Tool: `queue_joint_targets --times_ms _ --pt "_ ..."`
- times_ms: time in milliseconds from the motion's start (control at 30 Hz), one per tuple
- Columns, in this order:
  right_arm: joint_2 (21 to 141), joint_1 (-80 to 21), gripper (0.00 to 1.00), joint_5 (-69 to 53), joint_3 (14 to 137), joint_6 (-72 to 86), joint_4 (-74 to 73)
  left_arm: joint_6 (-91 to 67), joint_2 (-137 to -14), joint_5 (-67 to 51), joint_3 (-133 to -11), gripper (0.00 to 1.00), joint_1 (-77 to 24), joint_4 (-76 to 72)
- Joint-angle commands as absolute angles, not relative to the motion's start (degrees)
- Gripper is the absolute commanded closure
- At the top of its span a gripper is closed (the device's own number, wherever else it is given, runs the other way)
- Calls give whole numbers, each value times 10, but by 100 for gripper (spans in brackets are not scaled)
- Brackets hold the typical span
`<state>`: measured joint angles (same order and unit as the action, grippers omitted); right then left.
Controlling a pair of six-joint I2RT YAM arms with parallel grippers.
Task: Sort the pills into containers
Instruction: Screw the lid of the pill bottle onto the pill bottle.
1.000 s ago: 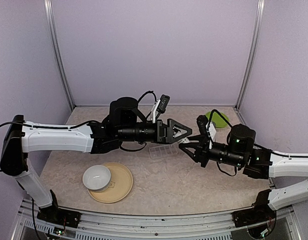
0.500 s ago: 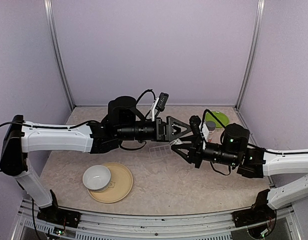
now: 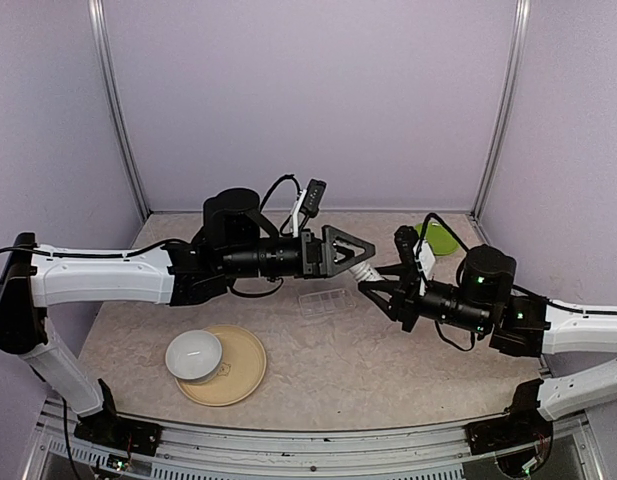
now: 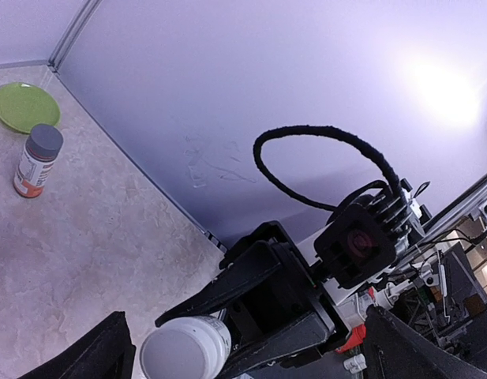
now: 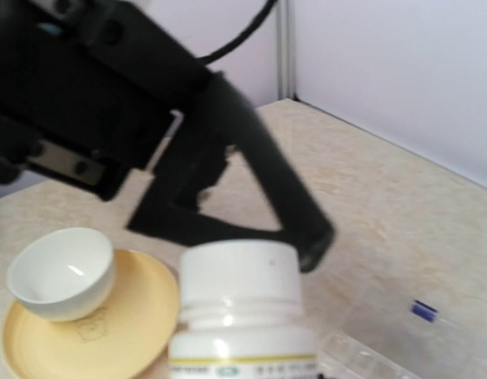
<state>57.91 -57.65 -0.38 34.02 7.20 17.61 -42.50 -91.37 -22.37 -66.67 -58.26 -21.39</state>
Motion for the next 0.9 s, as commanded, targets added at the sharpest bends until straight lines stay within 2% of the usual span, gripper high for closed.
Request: queue_joint_targets --times_ms 0,300,700,867 --pt "571 -581 100 34 340 53 152 -429 -913 -240 -671 1 -589 -212" --pt "591 -581 100 34 341 55 157 -420 -924 -253 -687 1 -600 -215" --pt "636 -582 100 -38 339 79 195 -426 -921 -300 -682 1 -613 -300" --pt "616 -581 100 -47 332 71 198 -404 -912 -254 -683 1 -607 -233"
